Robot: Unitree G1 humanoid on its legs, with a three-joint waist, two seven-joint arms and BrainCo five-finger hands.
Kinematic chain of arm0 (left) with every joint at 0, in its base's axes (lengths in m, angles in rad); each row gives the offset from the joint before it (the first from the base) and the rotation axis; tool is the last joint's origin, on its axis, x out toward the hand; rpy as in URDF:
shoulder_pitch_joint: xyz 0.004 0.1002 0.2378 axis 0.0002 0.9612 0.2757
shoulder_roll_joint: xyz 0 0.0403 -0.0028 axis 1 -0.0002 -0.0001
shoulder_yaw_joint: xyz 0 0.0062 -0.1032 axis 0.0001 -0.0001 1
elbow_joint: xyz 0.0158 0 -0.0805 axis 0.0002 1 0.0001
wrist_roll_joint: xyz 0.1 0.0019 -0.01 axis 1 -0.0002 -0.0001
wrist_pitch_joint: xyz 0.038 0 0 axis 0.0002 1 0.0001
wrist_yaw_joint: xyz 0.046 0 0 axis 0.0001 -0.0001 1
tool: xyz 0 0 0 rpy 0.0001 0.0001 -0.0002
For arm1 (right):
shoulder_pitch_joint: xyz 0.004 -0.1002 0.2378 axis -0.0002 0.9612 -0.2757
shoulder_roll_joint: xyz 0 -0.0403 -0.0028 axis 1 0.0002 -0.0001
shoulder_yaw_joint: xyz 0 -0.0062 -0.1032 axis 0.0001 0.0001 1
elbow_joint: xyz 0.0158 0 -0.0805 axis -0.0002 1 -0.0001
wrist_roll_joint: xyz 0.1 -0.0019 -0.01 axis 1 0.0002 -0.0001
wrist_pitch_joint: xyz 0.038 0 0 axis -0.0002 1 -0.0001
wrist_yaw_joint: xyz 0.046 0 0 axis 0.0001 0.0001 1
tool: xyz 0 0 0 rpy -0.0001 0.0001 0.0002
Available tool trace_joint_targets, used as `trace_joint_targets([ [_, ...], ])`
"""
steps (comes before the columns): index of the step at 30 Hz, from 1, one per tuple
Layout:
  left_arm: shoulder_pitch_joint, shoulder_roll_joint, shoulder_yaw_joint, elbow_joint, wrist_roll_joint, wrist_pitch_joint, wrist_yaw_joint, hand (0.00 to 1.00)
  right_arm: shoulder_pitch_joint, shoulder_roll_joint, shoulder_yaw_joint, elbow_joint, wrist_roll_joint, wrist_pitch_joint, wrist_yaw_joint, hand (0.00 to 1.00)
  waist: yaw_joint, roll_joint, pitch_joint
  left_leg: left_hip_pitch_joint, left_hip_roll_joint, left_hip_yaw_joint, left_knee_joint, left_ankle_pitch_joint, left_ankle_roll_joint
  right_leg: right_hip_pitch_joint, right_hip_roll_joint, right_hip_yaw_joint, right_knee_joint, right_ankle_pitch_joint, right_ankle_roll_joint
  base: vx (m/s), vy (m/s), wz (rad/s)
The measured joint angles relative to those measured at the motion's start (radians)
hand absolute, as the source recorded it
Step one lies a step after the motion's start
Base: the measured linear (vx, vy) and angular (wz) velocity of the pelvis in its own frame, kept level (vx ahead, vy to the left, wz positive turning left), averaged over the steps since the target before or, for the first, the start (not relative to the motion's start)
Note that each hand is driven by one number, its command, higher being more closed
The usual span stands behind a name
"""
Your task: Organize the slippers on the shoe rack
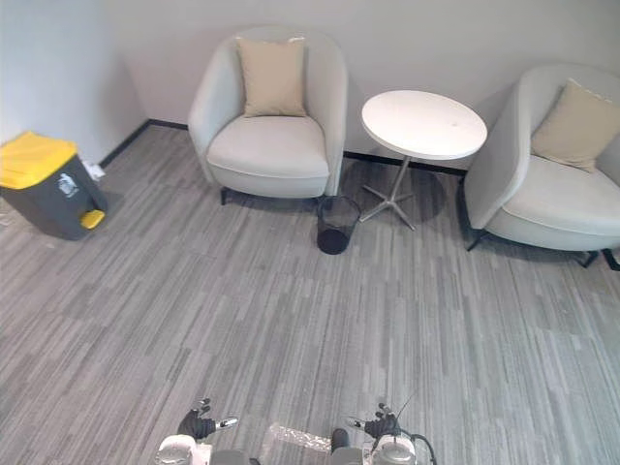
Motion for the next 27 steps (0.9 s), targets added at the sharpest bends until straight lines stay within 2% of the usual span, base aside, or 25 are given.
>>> trace_joint_targets([
  [1,0.000,-0.004,0.004,-0.001,-0.002,0.000,0.000,0.00,-0.001,-0.003,-0.002,-0.017,-0.004,0.000,0.001,0.00,0.005,0.014,0.012,0.016,0.011,0.040,-0.002,0.002,0.003,-0.019,-0.008,-0.089,0.040,0.003,-0.023,0.07,0.100,-0.84],
  [2,0.001,-0.008,0.009,0.000,-0.005,0.000,0.000,0.00,-0.001,-0.002,-0.008,-0.033,-0.004,0.001,0.000,0.00,0.004,0.022,0.023,0.035,0.013,0.074,-0.009,0.005,0.009,-0.037,-0.033,-0.215,0.108,-0.036,-0.062,0.04,0.070,-0.73],
  [3,0.001,-0.008,0.012,-0.002,-0.008,0.000,0.000,0.00,-0.001,-0.001,-0.008,-0.042,-0.005,0.000,0.001,0.00,0.003,0.013,0.029,0.060,0.009,0.094,-0.019,0.005,0.009,-0.042,-0.062,-0.324,0.183,-0.083,-0.088,0.04,0.035,-0.55],
  [4,0.003,-0.007,0.017,-0.002,-0.010,0.000,0.000,0.00,-0.001,0.002,-0.010,-0.042,-0.009,-0.001,0.001,0.00,0.002,0.016,0.036,0.078,0.005,0.116,-0.020,0.004,0.012,-0.048,-0.096,-0.418,0.265,-0.135,-0.108,0.02,-0.025,-0.35],
  [6,0.008,-0.007,0.029,-0.002,-0.010,-0.001,0.001,0.00,0.001,0.006,-0.016,-0.040,-0.015,-0.002,0.000,0.00,0.001,0.007,0.033,0.104,0.004,0.120,-0.025,-0.007,0.029,-0.046,-0.116,-0.439,0.333,-0.185,-0.102,0.03,-0.079,-0.10],
  [7,0.008,-0.004,0.031,-0.002,-0.011,-0.001,0.001,0.00,0.003,0.006,-0.016,-0.032,-0.026,-0.002,0.002,0.00,0.002,-0.014,0.023,0.128,-0.010,0.111,-0.041,-0.009,0.028,-0.050,-0.108,-0.433,0.327,-0.200,-0.080,0.09,-0.111,-0.05],
  [8,0.009,-0.004,0.033,-0.002,-0.011,-0.002,0.001,0.00,0.003,0.000,-0.016,-0.027,-0.031,-0.001,0.002,0.00,0.009,-0.005,0.016,0.125,-0.007,0.094,-0.059,-0.005,0.024,-0.047,-0.088,-0.431,0.301,-0.197,-0.083,0.12,-0.138,-0.15],
  [11,0.012,-0.020,0.032,-0.002,-0.013,-0.001,0.002,0.00,-0.014,-0.013,-0.028,0.006,-0.031,0.000,0.001,0.00,0.015,0.024,0.003,0.098,0.017,0.071,-0.097,0.029,0.009,-0.041,-0.021,-0.406,0.157,-0.126,-0.096,0.03,-0.091,-0.34],
  [14,0.011,-0.016,0.031,-0.003,-0.016,-0.001,0.002,0.00,-0.019,-0.016,-0.037,0.029,-0.031,0.002,-0.001,0.00,0.027,0.020,0.000,0.091,0.021,0.061,-0.113,0.071,0.006,0.009,0.029,-0.379,-0.020,-0.033,-0.104,-0.03,-0.084,-0.42],
  [18,0.012,-0.014,0.031,0.004,-0.029,-0.002,0.003,0.00,-0.012,-0.021,-0.048,0.045,-0.029,0.001,-0.003,0.00,0.029,0.012,-0.005,0.101,0.012,0.044,-0.126,0.076,0.005,0.080,0.058,-0.358,-0.182,0.055,-0.100,-0.05,-0.018,-0.18],
  [22,0.010,-0.013,0.037,0.015,-0.029,-0.003,0.004,0.00,-0.007,-0.016,-0.057,0.048,-0.024,0.001,-0.003,0.00,0.032,0.005,-0.008,0.130,0.005,0.016,-0.165,0.072,0.004,0.094,0.057,-0.358,-0.195,0.070,-0.097,-0.07,0.029,0.03],
  [25,0.009,-0.016,0.042,0.016,-0.030,-0.003,0.003,0.00,-0.005,-0.010,-0.058,0.052,-0.024,0.001,-0.002,0.00,0.034,0.003,-0.010,0.148,0.009,-0.008,-0.194,0.039,0.008,0.099,0.065,-0.363,-0.196,0.081,-0.094,-0.07,0.043,0.03],
  [27,0.012,-0.013,0.043,0.018,-0.030,-0.002,0.004,0.00,0.002,0.005,-0.058,0.052,-0.023,-0.001,-0.002,0.00,0.037,-0.001,-0.015,0.147,0.004,-0.007,-0.194,0.039,0.008,0.099,0.059,-0.362,-0.196,0.085,-0.089,-0.08,0.036,0.00],
])
